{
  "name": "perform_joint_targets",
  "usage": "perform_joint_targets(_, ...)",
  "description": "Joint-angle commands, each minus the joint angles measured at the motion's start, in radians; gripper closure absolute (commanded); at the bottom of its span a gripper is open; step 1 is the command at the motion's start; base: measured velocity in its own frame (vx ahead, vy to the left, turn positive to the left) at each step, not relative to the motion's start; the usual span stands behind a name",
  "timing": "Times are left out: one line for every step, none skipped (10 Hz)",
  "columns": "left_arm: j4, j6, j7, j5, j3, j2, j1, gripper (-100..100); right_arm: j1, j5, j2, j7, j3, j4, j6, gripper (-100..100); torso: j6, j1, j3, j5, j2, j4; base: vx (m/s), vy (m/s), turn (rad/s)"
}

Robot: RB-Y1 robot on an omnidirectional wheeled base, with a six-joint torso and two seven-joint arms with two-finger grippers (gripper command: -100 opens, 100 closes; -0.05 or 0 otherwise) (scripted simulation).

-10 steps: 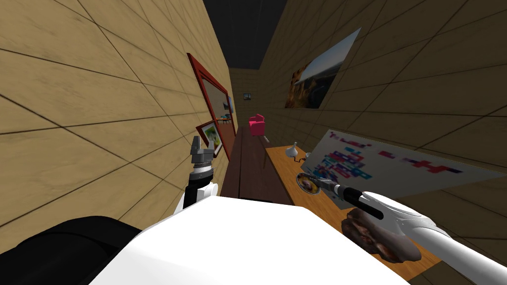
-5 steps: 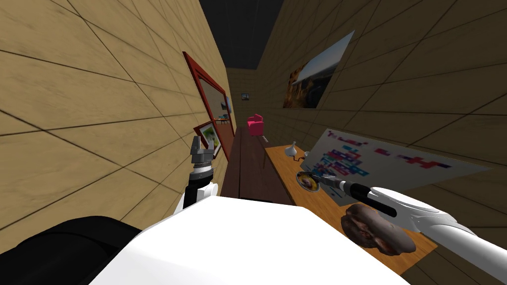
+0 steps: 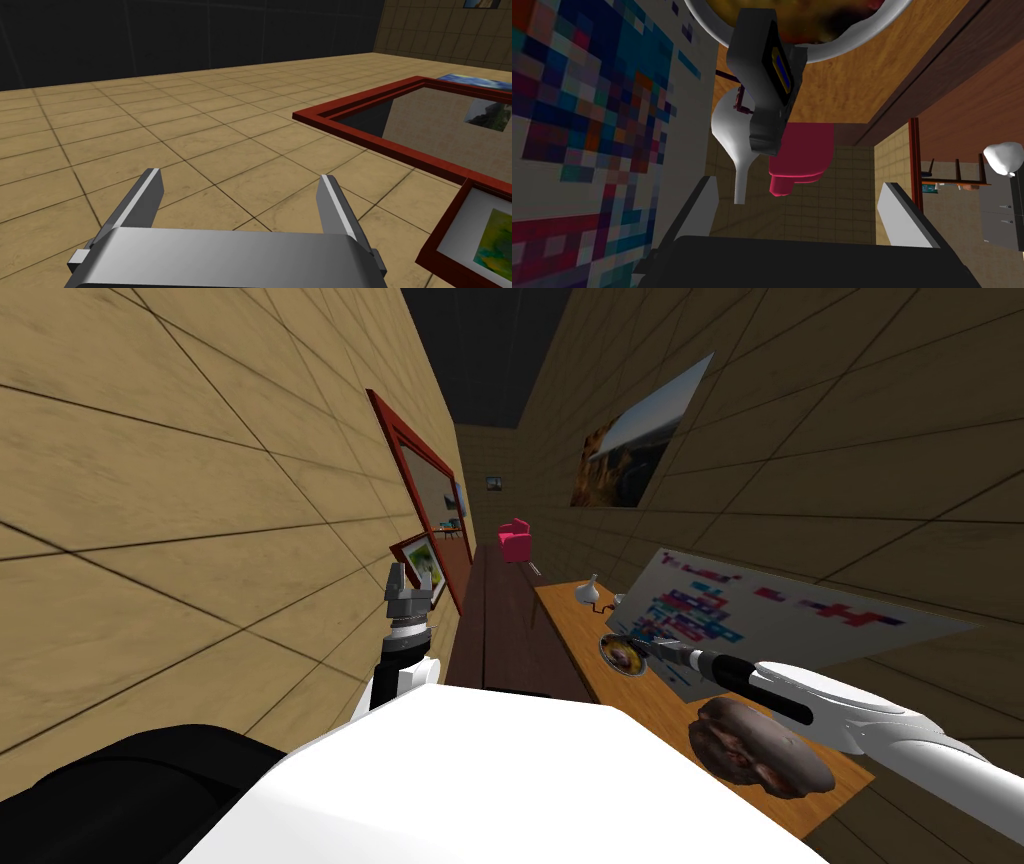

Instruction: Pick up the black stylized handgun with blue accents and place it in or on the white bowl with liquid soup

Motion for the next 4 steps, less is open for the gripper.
perform_joint_targets(0.0, 0.0, 0.0, 0.0, 0.0, 0.0, 0.0, 0, 0.0, 0.0, 0.0, 0.0, 0.0, 0.0, 0.0, 0, 0.0, 0.0, 0.0, 0.0, 0.0, 0.0, 0.0, 0.0, 0.0)
perform_joint_targets(0.0, 0.0, 0.0, 0.0, 0.0, 0.0, 0.0, 0, 0.0, 0.0, 0.0, 0.0, 0.0, 0.0, 0.0, 0, 0.0, 0.0, 0.0, 0.0, 0.0, 0.0, 0.0, 0.0, 0.0)
perform_joint_targets(0.0, 0.0, 0.0, 0.0, 0.0, 0.0, 0.0, 0, 0.0, 0.0, 0.0, 0.0, 0.0, 0.0, 0.0, 0, 0.0, 0.0, 0.0, 0.0, 0.0, 0.0, 0.0, 0.0, 0.0)
perform_joint_targets(0.0, 0.0, 0.0, 0.0, 0.0, 0.0, 0.0, 0, 0.0, 0.0, 0.0, 0.0, 0.0, 0.0, 0.0, 0, 0.0, 0.0, 0.0, 0.0, 0.0, 0.0, 0.0, 0.0, 0.0)
